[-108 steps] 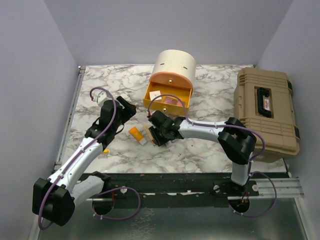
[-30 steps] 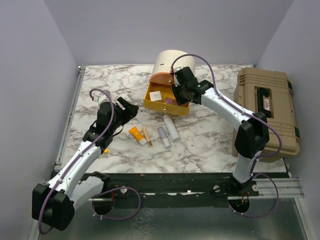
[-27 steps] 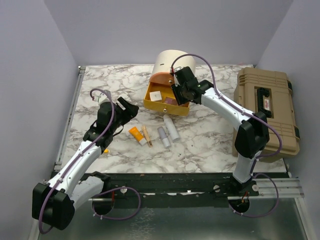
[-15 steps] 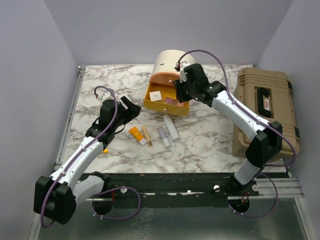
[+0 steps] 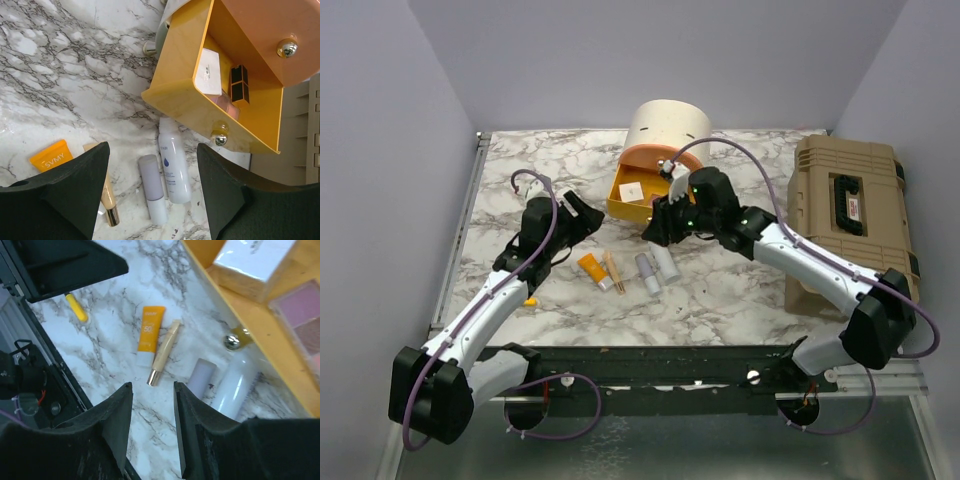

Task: Organize the makeup
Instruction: Place the lipstick in the drawer.

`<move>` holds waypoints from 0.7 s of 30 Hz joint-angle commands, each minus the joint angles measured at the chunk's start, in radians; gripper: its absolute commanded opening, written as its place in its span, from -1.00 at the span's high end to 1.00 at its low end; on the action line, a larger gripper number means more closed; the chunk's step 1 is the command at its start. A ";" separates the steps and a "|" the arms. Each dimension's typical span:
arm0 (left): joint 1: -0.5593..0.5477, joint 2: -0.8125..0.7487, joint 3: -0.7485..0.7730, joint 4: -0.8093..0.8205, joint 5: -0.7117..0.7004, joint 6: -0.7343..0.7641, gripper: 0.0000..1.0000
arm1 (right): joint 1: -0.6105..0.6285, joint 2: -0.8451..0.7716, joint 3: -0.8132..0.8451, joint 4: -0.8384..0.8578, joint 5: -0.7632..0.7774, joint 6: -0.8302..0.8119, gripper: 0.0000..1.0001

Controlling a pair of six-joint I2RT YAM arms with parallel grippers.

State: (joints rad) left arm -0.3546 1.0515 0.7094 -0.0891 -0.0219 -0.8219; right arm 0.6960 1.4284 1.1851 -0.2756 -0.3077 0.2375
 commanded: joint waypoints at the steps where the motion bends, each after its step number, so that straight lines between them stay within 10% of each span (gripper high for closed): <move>1: 0.005 0.005 0.010 0.029 0.022 0.007 -0.45 | 0.051 0.070 -0.005 0.048 0.076 0.042 0.13; 14: -0.018 0.130 0.048 0.158 0.238 0.103 -0.30 | 0.090 -0.106 -0.073 0.224 0.288 0.091 -0.07; 21: -0.148 0.222 0.041 0.287 0.186 0.065 -0.23 | -0.074 -0.008 0.269 -0.060 0.458 0.009 -0.21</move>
State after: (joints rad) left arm -0.4347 1.2343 0.7296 0.0853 0.1612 -0.7498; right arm 0.7570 1.3422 1.2835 -0.2184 0.0525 0.2886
